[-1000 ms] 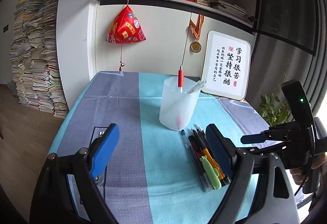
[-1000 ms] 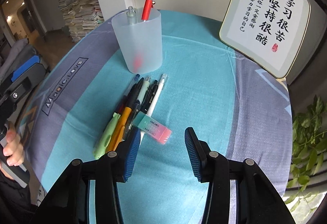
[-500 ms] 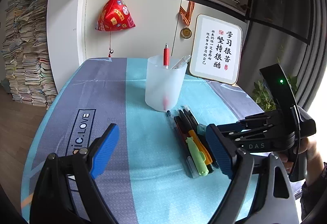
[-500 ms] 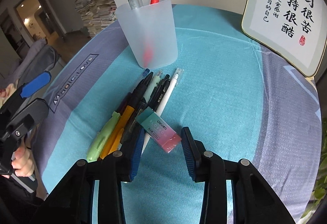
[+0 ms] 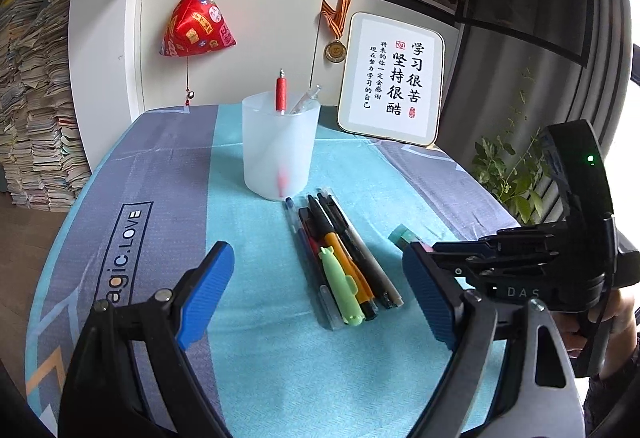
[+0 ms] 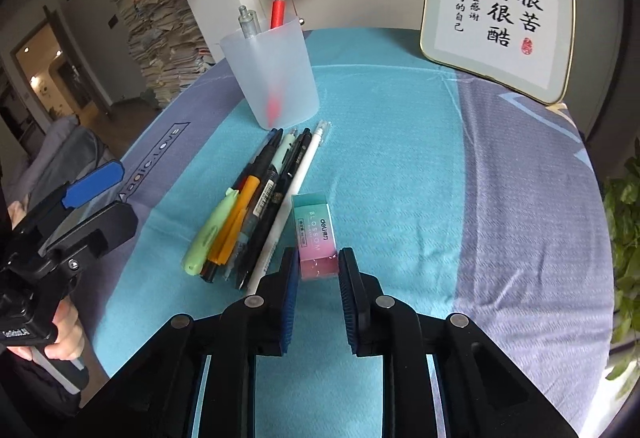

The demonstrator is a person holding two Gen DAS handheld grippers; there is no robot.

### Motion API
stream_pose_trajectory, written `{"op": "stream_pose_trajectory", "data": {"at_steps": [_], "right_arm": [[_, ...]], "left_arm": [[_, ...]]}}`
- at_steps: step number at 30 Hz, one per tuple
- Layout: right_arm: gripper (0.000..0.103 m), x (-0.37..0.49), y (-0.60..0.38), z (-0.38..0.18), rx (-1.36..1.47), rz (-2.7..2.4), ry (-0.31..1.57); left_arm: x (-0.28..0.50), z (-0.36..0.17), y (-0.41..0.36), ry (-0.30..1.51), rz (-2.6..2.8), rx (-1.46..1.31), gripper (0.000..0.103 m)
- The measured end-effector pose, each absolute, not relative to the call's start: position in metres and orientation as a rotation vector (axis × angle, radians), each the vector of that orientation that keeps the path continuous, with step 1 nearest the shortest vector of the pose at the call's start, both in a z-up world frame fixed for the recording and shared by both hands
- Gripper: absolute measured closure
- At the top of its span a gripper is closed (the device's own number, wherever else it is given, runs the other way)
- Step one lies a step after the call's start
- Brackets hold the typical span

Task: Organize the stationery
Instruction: 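Move the right gripper to the pink eraser and grasp it, then grasp the green highlighter with the left gripper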

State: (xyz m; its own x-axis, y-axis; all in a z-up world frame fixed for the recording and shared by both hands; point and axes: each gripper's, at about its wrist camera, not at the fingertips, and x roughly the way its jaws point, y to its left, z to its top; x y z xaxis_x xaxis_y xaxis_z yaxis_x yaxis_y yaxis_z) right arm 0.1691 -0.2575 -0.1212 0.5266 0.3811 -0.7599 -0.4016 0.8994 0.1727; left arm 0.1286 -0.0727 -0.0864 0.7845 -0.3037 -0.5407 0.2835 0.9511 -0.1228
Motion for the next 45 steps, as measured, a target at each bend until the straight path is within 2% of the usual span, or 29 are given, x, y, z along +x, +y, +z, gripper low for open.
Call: {"op": "stream_pose_trajectory", "data": {"at_steps": [4,15,19,22,25,27,29,38,39,40,45], "right_arm": [[0.081,0.162,-0.266,-0.123,0.03,0.432,0.903],[0.082,0.158,-0.28,-0.124,0.084,0.275,0.892],[0.082,0.156,-0.284,-0.123,0.117,0.27,0.897],[0.082,0.158,-0.289,-0.125,0.163,0.285,0.915],[0.082,0.158,-0.289,-0.125,0.167,0.285,0.911],[0.082,0.158,-0.289,-0.124,0.169,0.286,0.905],[0.082,0.158,-0.29,-0.124,0.187,0.298,0.909],[0.082,0.156,-0.294,-0.125,0.227,0.307,0.906],[0.082,0.156,-0.294,-0.124,0.227,0.307,0.905],[0.082,0.156,-0.294,-0.124,0.227,0.308,0.903],[0.082,0.156,-0.291,-0.123,0.224,0.314,0.9]], "left_arm": [[0.132,-0.095,-0.083,0.597,-0.229,0.032,0.017],[0.14,-0.105,-0.088,0.646,-0.27,0.009,0.019],[0.144,-0.113,-0.09,0.694,-0.279,-0.015,0.033],[0.148,-0.12,-0.091,0.73,-0.275,-0.021,0.047],[0.15,-0.125,-0.09,0.752,-0.289,-0.048,0.05],[0.15,-0.125,-0.089,0.75,-0.308,-0.059,0.059],[0.151,-0.125,-0.09,0.763,-0.337,-0.073,0.078],[0.148,-0.124,-0.084,0.761,-0.361,-0.067,0.082],[0.147,-0.122,-0.083,0.751,-0.364,-0.067,0.086],[0.146,-0.119,-0.082,0.742,-0.375,-0.07,0.095],[0.144,-0.112,-0.079,0.728,-0.387,-0.061,0.095]]}}
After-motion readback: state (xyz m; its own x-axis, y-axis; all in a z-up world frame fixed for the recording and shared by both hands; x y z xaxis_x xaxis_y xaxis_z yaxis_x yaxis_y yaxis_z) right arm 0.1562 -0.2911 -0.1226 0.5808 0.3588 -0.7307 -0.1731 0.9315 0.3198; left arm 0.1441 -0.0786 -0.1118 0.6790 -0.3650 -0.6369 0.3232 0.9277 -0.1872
